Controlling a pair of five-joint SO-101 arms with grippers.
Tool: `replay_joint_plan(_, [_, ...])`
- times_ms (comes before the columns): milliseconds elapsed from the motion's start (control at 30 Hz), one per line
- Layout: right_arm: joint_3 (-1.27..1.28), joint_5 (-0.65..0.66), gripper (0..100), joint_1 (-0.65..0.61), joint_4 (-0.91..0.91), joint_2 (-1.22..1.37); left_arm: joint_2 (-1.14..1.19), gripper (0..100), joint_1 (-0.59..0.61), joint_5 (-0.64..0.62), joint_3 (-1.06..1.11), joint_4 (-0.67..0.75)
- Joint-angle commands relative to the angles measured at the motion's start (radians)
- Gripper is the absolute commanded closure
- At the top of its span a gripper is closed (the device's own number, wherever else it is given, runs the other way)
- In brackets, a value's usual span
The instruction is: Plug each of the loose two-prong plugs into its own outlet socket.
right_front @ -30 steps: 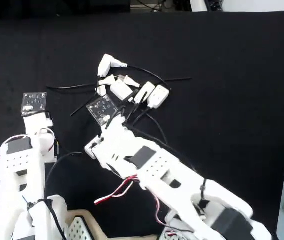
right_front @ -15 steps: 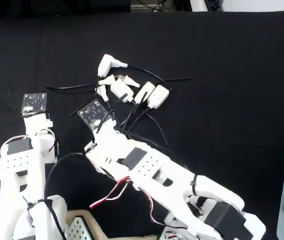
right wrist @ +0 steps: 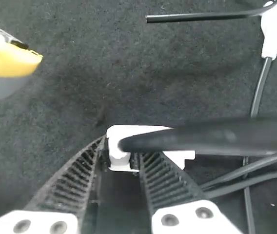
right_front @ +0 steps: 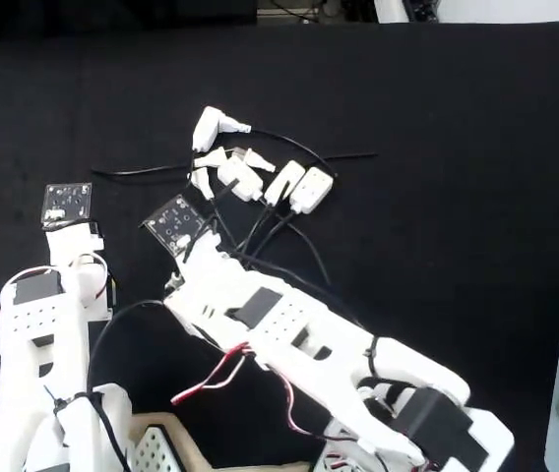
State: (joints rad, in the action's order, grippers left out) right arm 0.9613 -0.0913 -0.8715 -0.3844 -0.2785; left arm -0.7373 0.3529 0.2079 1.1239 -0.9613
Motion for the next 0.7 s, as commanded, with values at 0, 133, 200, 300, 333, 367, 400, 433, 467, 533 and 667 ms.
replay_joint_plan(0, [-0.053, 0.014, 98.6, 0.021, 0.012, 0.021, -0.015, 92, 0.010, -0.006, -0.004, 0.006])
replay_joint_plan(133, [-0.061, 0.014, 98.6, 0.046, 0.008, 0.028, -0.014, 92, 0.010, -0.005, -0.004, 0.006])
replay_joint_plan(200, [-0.058, 0.014, 98.6, 0.032, 0.006, 0.028, -0.014, 92, 0.010, -0.005, -0.004, 0.006])
replay_joint_plan(300, [-0.058, 0.043, 98.6, 0.012, -0.034, 0.028, -0.014, 92, 0.010, -0.005, -0.004, 0.008])
replay_joint_plan(333, [-0.058, 0.064, 98.6, 0.011, -0.049, 0.028, -0.014, 92, 0.010, -0.005, -0.004, 0.008])
replay_joint_plan(367, [-0.059, 0.080, 98.6, 0.012, -0.058, 0.028, -0.014, 92, 0.010, -0.005, -0.004, 0.008])
replay_joint_plan(400, [-0.059, 0.089, 98.6, 0.014, -0.064, 0.028, -0.014, 92, 0.010, -0.005, -0.004, 0.008])
replay_joint_plan(433, [-0.058, 0.092, 98.6, 0.015, -0.064, 0.028, -0.014, 92, 0.010, -0.005, -0.004, 0.008])
replay_joint_plan(467, [-0.056, 0.098, 98.6, 0.017, -0.071, 0.028, -0.014, 92, 0.010, -0.005, -0.004, 0.008])
replay_joint_plan(533, [-0.062, 0.123, 98.6, 0.017, -0.107, 0.028, -0.014, 92, 0.010, -0.005, -0.004, 0.008])
replay_joint_plan(667, [-0.062, 0.167, 98.6, 0.017, -0.130, 0.028, -0.014, 92, 0.010, -0.005, -0.004, 0.008])
